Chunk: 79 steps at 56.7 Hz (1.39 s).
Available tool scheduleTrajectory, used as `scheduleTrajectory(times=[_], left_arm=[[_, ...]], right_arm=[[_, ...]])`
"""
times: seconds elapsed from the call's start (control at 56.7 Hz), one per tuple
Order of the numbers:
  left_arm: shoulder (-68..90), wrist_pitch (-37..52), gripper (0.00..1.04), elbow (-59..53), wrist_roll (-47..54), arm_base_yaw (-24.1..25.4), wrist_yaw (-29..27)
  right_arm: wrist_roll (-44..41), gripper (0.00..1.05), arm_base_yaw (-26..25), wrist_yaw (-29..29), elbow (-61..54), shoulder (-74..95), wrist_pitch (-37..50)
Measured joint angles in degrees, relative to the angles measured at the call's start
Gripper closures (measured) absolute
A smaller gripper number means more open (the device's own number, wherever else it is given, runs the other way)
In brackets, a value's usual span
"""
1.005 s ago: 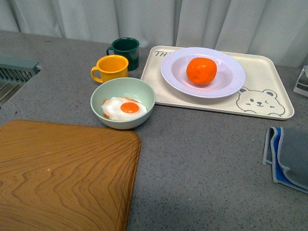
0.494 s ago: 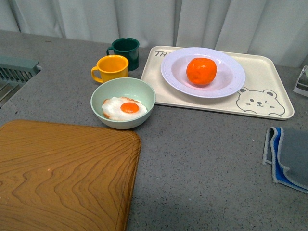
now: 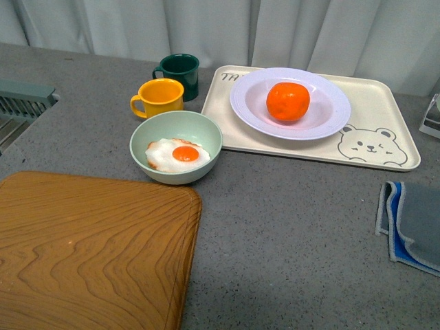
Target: Place orange and plate with both arms
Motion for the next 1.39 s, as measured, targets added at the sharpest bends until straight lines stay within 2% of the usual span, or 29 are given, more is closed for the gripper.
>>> scheduleTrajectory(times=[0.388, 0.511, 0.67, 0.899, 1.216, 1.234, 1.287, 1.392], left_arm=[[0.0, 0.0, 0.07, 0.0, 0.0, 0.0, 0.0], [0.0, -0.02, 0.07, -0.02, 0.0, 0.0, -0.07], [-0.02, -0.04, 0.07, -0.02, 0.0, 0.0, 0.0], [-0.02, -0.04, 0.07, 0.0, 0.0, 0.0, 0.0], [-0.02, -0.04, 0.07, 0.0, 0.0, 0.0, 0.0], [-0.02, -0.04, 0.07, -0.02, 0.0, 0.0, 0.0], [-0.02, -0.04, 0.07, -0.02, 0.0, 0.0, 0.0], [-0.02, -0.04, 0.07, -0.02, 0.0, 0.0, 0.0]], right_arm=[[-0.02, 1.04, 0.0, 0.0, 0.0, -6.34, -6.32], [-0.07, 1.04, 0.0, -0.04, 0.04, -14.45, -15.91], [-0.09, 1.04, 0.0, -0.04, 0.04, -15.89, -16.24], [-0.13, 0.67, 0.0, -0.04, 0.04, -15.93, -16.26], [-0.13, 0.1, 0.0, -0.04, 0.04, -15.93, -16.26], [-0.07, 0.07, 0.0, -0.04, 0.04, -15.93, -16.26], [-0.11, 0.1, 0.0, -0.02, 0.04, -15.93, -16.26], [-0.11, 0.09, 0.0, -0.02, 0.04, -15.93, -16.26]])
